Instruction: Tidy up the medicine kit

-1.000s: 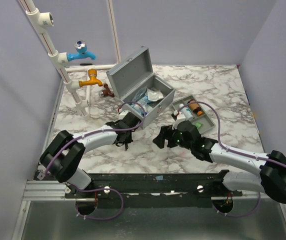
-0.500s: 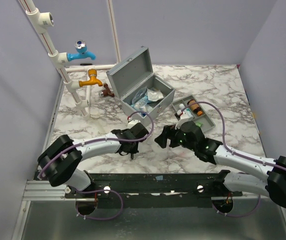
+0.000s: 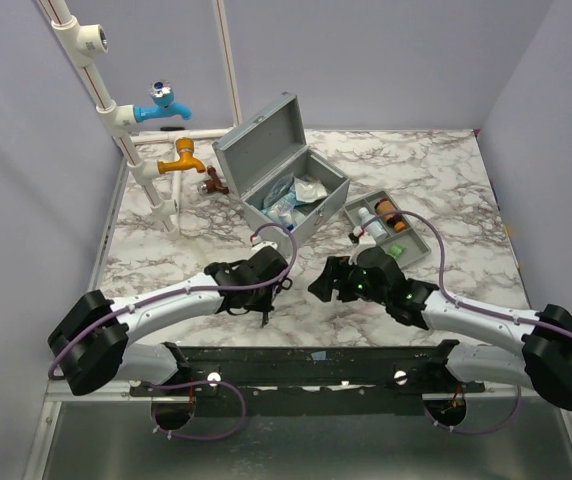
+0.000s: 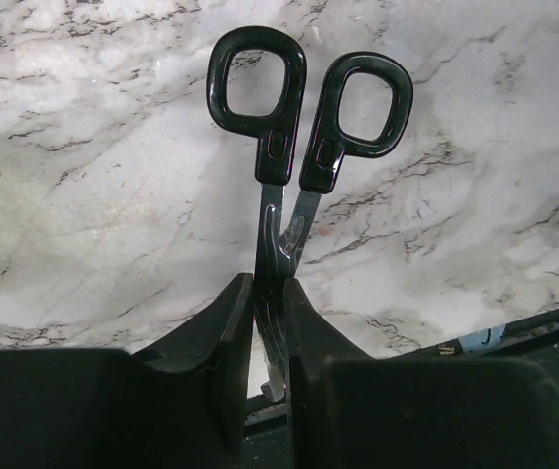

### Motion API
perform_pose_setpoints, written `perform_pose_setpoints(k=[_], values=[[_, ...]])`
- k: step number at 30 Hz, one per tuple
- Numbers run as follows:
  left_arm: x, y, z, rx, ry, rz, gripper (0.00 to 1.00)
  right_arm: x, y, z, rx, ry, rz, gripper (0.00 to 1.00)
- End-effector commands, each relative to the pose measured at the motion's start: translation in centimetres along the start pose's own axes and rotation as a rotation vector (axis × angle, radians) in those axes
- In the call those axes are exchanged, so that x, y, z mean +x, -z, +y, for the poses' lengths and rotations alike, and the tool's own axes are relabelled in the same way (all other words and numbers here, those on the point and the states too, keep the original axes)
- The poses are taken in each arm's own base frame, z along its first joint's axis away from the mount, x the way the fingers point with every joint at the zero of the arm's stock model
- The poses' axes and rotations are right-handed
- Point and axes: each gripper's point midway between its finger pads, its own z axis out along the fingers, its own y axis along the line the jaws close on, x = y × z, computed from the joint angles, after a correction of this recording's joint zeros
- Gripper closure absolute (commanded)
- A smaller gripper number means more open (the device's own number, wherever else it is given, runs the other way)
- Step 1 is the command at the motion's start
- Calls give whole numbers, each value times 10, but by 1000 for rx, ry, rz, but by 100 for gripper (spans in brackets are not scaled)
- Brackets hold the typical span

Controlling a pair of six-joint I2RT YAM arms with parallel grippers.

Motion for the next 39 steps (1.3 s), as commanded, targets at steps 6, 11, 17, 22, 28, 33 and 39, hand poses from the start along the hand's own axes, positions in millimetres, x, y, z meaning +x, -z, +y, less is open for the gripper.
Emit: perform_pose_setpoints(k=[6,11,17,22,28,33,39], values=[[-3,15,-20,113,-12,-11,100,12,-11,28,-145,-127,51,19],[-3,19,-31,167,-9,0,100,15,-19,38,-199,-182,71,19],[-1,25,-43,230,-13,-5,100,17,-29,38,-198,-224,75,21],[1,28,-47,258,-22,-14,100,18,-34,42,-218,-235,79,27],[4,28,-48,268,-27,-15,100,16,-35,43,-228,-249,66,44],[10,28,-52,292,-36,3,100,18,-36,40,-215,-264,70,64],[10,28,-58,315,-45,7,100,15,-34,41,-216,-275,57,88]])
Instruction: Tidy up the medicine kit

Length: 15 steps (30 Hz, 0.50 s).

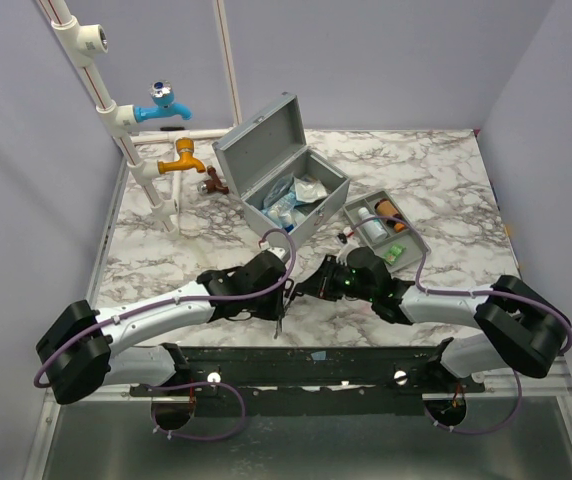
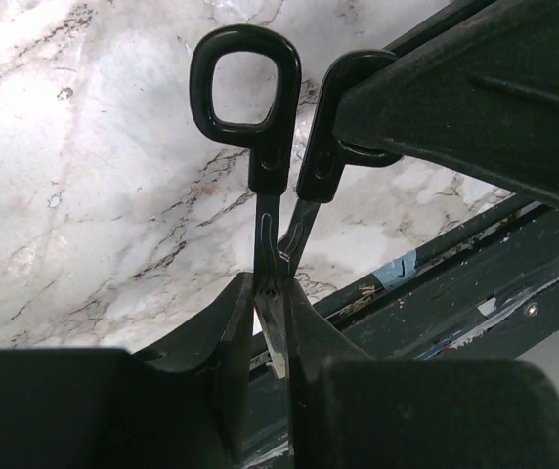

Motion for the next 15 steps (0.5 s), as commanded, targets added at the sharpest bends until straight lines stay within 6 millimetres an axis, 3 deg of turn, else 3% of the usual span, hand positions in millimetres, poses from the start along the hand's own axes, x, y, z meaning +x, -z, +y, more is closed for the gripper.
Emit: perform_pose_setpoints(k=[1,3,9,15], values=[[-2,1,-15,71,-15,-5,100,-1,1,1,-12,-5,-14,92],[-3,1,-18,83,-18,-8,100,-2,2,2,-14,-3,-20,99],[-11,8,-21,96,-38,-52,100,-8,8,7,-29,4,-51,99],[-27,30,-26,122,-85,-130,78,-16,15,15,-41,22,-79,99]])
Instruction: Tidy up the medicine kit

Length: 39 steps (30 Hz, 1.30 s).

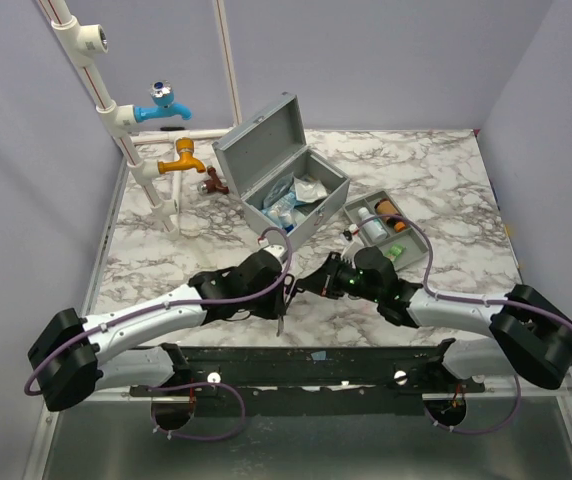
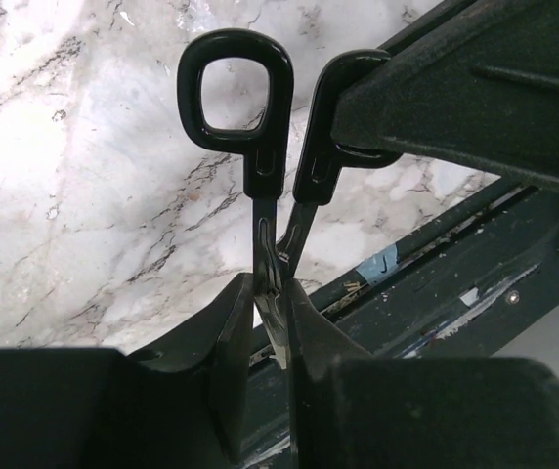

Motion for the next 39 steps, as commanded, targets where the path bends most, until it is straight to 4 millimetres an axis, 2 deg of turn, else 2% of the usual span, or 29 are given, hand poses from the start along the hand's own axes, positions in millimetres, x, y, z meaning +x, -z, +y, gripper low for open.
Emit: perform_pose_setpoints(k=[1,4,6,11,15,20,26,31,36,39], values=[[-31,25,-17,63,-57,-139,74,-8,5,-1,23,31,-40,99],[-46,45,-20,80,-79,-226,64,-14,6,1,29,45,-58,99],[-56,59,-21,81,-97,-280,61,-18,6,4,28,54,-69,99],[-77,93,-15,58,-104,-416,47,-34,8,20,16,69,-111,99],[-89,119,-10,50,-95,-522,39,-55,11,38,3,83,-176,99],[-97,139,-2,33,-108,-607,31,-92,16,58,8,72,-308,99],[-99,149,2,22,-125,-646,26,-149,16,74,10,52,-429,99],[-98,145,5,22,-131,-661,21,-198,9,76,7,59,-484,99],[-96,137,6,31,-132,-669,14,-240,-1,62,7,6,-526,99],[-95,137,9,27,-132,-679,1,-252,-16,51,7,-35,-515,99]])
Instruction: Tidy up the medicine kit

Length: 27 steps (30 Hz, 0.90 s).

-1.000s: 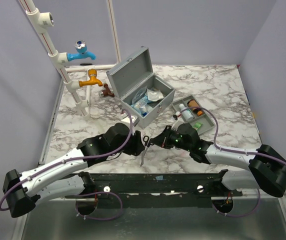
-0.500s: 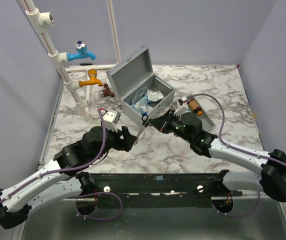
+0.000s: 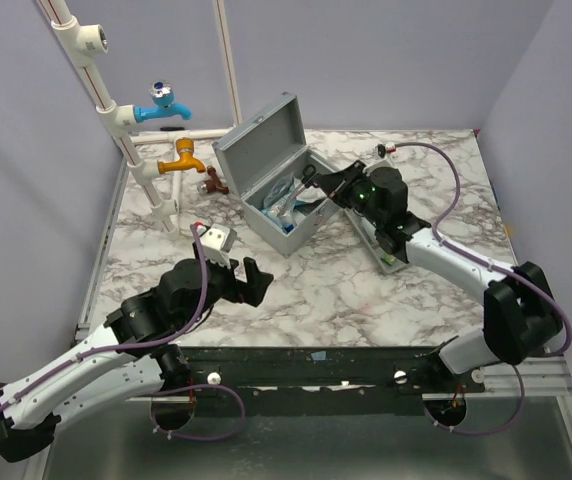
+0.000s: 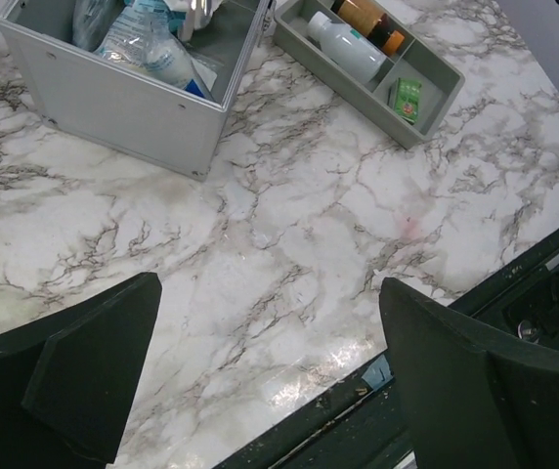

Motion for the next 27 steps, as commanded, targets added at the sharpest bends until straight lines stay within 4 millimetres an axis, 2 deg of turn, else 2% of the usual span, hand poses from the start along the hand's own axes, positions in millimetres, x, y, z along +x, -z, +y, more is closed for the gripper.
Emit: perform_pose_setpoints(k=[1,7,13,18,27], values=[[-3,-2,4,-10,-8,-45,1,-9,-27,-3,-27,-67,12,100],[3,-4,6,-13,2,-38,1,-1,-60,-22,-1,-139,15,99],[6,-2,9,-17,8,-42,1,10,-85,-52,87,-157,21,99],[5,2,14,-30,4,-62,1,11,-96,-82,183,-153,-4,99],[11,-1,14,-25,-11,-39,1,20,-111,-103,251,-144,12,99]])
